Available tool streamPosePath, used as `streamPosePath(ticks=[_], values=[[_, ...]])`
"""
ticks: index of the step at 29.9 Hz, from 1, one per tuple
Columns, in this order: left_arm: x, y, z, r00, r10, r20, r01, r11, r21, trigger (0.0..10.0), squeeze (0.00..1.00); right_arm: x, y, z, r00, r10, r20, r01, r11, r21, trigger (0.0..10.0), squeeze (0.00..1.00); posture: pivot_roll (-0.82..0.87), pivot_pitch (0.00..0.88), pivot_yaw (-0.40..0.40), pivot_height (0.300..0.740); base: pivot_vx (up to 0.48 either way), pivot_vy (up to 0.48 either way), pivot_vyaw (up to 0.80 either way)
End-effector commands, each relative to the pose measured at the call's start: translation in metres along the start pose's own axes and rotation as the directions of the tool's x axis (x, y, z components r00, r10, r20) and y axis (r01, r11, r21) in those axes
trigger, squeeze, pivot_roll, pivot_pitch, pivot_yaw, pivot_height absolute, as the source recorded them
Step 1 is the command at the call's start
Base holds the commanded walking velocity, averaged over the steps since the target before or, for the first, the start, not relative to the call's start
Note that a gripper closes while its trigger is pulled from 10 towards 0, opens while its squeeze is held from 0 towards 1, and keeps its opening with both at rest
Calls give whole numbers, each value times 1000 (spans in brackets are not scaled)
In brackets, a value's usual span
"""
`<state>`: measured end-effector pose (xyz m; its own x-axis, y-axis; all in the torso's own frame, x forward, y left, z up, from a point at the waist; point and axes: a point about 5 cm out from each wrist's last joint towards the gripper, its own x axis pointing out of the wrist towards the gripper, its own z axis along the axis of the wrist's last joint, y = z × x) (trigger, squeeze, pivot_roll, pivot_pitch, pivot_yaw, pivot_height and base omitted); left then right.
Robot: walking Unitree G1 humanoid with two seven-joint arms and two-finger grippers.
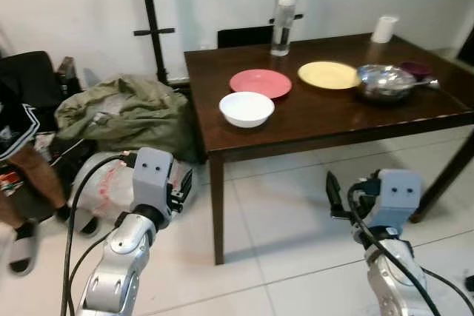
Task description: Setting the table
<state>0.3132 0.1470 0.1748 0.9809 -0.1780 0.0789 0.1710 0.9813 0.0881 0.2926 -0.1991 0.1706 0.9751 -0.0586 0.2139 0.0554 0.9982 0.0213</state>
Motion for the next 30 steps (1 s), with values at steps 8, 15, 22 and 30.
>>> streamPosePath(ticks=[8,15,22,30], values=[[0,0,-2,1000,-2,-17,2,1000,0,10000,0,-1,0,-2,1000,-4,-10,4,1000,0,10000,0,9,74,82,740,0,0,0],[0,0,-4,1000,2,-25,-2,1000,3,10000,0,-1,1,-3,1000,3,-18,-3,1000,-6,10000,0,8,77,82,740,0,0,0],[1,1,-7,999,11,-35,-11,1000,8,10000,0,1,6,-6,999,41,-33,-41,999,19,10000,0,13,84,81,740,0,0,571],[-5,2,-13,998,28,-55,-27,999,22,10000,0,-1,14,-7,996,89,-31,-87,994,59,10000,0,22,92,78,740,0,0,788]])
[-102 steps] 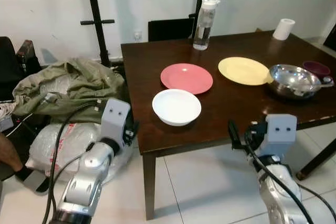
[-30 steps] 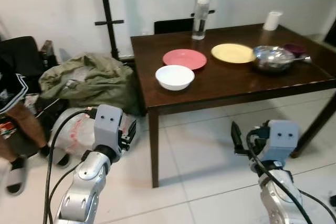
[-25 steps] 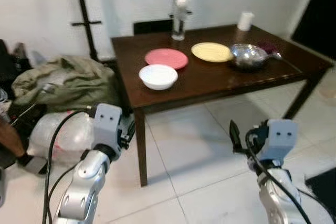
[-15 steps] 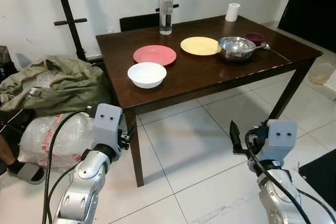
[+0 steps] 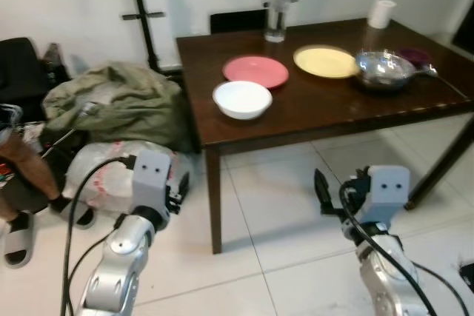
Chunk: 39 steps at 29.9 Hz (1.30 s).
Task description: Setting the table
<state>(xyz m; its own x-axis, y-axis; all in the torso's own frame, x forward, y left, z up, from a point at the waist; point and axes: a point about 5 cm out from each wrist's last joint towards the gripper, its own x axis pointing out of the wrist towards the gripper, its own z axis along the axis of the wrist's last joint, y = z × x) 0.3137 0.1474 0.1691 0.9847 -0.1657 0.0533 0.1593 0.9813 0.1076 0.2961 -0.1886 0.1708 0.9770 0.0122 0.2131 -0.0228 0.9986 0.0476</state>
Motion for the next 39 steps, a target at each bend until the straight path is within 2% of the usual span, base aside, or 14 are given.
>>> streamPosePath(ticks=[1,21,25,39], values=[[-4,2,-8,999,17,-29,-17,1000,1,10000,0,-4,3,-7,999,17,-30,-16,1000,17,10000,0,22,92,78,740,0,0,781],[-1,2,-8,999,34,-41,-34,999,-3,10000,0,-1,3,-5,999,44,-12,-44,998,49,10000,4,32,105,78,740,0,0,771],[0,4,-9,998,48,-44,-48,999,-1,10000,0,-1,5,-5,998,54,-12,-53,997,53,10000,78,34,108,74,740,0,0,766],[2,11,-8,992,111,-54,-111,994,-6,10000,0,1,6,-7,998,58,-21,-57,996,71,10000,145,43,124,69,740,0,0,769]])
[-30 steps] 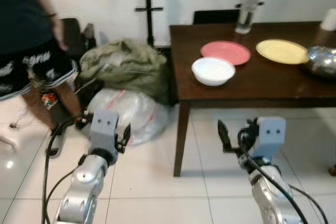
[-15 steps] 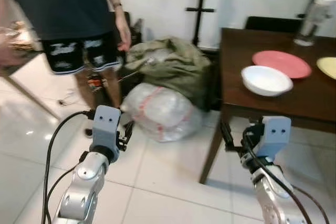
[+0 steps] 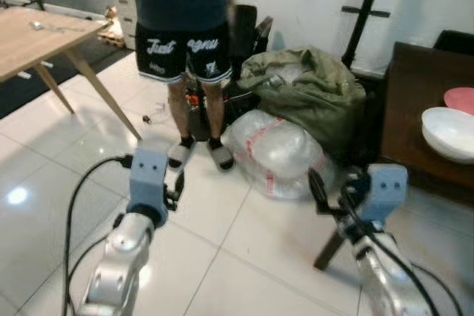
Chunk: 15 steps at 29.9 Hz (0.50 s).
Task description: Setting the table
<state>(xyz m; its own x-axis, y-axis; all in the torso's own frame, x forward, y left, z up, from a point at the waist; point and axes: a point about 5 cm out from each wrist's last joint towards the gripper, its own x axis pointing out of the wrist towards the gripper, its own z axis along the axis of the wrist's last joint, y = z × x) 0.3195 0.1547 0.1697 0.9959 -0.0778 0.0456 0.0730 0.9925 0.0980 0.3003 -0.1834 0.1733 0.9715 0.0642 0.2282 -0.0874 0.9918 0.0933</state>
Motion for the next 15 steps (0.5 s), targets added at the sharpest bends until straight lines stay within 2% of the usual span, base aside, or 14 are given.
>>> streamPosePath(ticks=[1,15], values=[[-3,4,-8,999,27,-40,-27,1000,-4,10000,0,-4,0,-8,999,4,-34,-4,1000,15,10000,157,47,119,68,740,0,0,769],[1,5,-10,997,65,-47,-65,998,7,10000,0,0,5,-8,999,27,-23,-26,999,25,10000,184,50,77,62,740,0,0,769]])
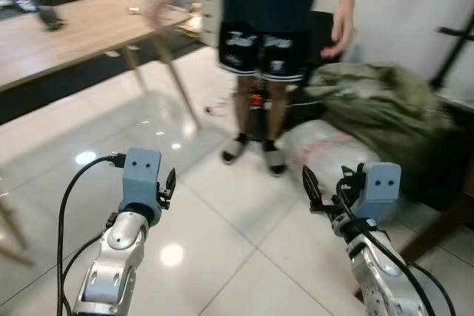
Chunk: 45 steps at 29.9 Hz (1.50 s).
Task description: Setting the table
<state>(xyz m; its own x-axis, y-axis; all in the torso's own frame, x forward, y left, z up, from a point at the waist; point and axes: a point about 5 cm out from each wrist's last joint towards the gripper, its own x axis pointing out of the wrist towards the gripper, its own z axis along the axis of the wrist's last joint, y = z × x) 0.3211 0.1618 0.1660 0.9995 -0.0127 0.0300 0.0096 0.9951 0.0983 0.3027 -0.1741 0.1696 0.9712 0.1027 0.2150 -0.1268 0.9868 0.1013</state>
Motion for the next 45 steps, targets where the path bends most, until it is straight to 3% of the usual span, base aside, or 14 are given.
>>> streamPosePath(ticks=[1,11,13,14,45], values=[[0,-2,-6,1000,4,-25,-4,1000,5,10000,0,-2,-3,-3,1000,-9,-5,9,1000,8,10000,184,50,77,62,740,0,0,769],[4,0,-5,1000,20,-23,-20,1000,14,10000,0,-3,-4,-2,1000,-17,-1,17,1000,9,10000,176,46,80,67,740,0,0,769],[5,2,-6,999,41,-28,-40,999,28,10000,0,-4,-3,-2,1000,-19,10,19,1000,23,10000,145,43,82,74,740,0,0,706],[7,2,-7,999,45,-29,-45,999,20,10000,0,-4,-2,-2,1000,-27,13,27,999,35,10000,0,43,82,76,740,461,0,0],[14,0,-4,999,44,-11,-43,999,31,10000,0,-4,-2,-1,999,-42,32,42,999,27,10000,0,42,76,88,740,469,0,0]])
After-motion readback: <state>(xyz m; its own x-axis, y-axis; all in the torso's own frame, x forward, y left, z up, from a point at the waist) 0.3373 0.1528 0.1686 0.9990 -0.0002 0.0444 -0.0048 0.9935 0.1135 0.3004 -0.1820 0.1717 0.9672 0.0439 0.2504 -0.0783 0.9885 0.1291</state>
